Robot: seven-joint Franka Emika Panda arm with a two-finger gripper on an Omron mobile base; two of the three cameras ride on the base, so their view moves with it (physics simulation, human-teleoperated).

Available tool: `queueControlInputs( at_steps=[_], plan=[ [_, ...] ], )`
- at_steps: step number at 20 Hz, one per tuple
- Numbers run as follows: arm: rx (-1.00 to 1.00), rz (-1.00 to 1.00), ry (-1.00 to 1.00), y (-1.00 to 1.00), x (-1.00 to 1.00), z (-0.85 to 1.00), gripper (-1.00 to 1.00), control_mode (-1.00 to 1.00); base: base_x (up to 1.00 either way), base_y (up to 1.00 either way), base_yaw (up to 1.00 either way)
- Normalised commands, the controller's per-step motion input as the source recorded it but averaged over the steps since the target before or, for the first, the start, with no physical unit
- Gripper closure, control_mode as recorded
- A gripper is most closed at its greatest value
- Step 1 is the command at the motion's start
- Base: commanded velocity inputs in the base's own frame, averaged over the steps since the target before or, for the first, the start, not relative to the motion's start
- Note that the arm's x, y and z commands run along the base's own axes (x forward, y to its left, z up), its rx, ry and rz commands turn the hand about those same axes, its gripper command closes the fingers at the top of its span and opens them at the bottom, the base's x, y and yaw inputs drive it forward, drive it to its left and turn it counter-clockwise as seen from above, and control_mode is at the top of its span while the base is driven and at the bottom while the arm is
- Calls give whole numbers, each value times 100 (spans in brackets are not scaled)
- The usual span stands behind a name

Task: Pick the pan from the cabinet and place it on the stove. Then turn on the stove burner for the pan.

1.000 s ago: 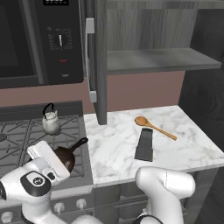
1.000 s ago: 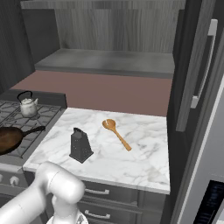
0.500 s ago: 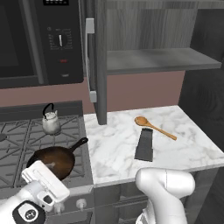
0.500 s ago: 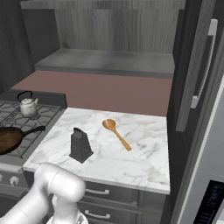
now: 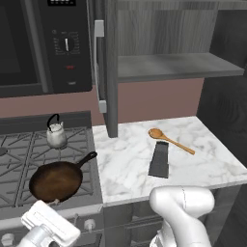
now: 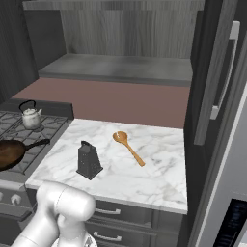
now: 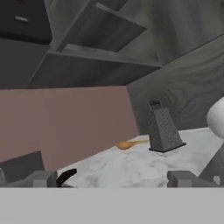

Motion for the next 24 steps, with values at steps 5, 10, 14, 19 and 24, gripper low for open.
queueControlInputs(
  at_steps=[5,10,14,19,24],
  plan=[
    [-11,11,0,-6,-31,-25,-100,-100,0,0,0],
    [-11,12,0,-6,-4,-29,-100,-100,0,0,0],
    [-10,10,0,-8,0,-31,-100,-100,0,0,0],
    [-3,12,0,-21,1,-30,-100,-100,0,0,0],
    [0,12,0,-22,0,-32,-100,-100,0,0,0]
  ],
)
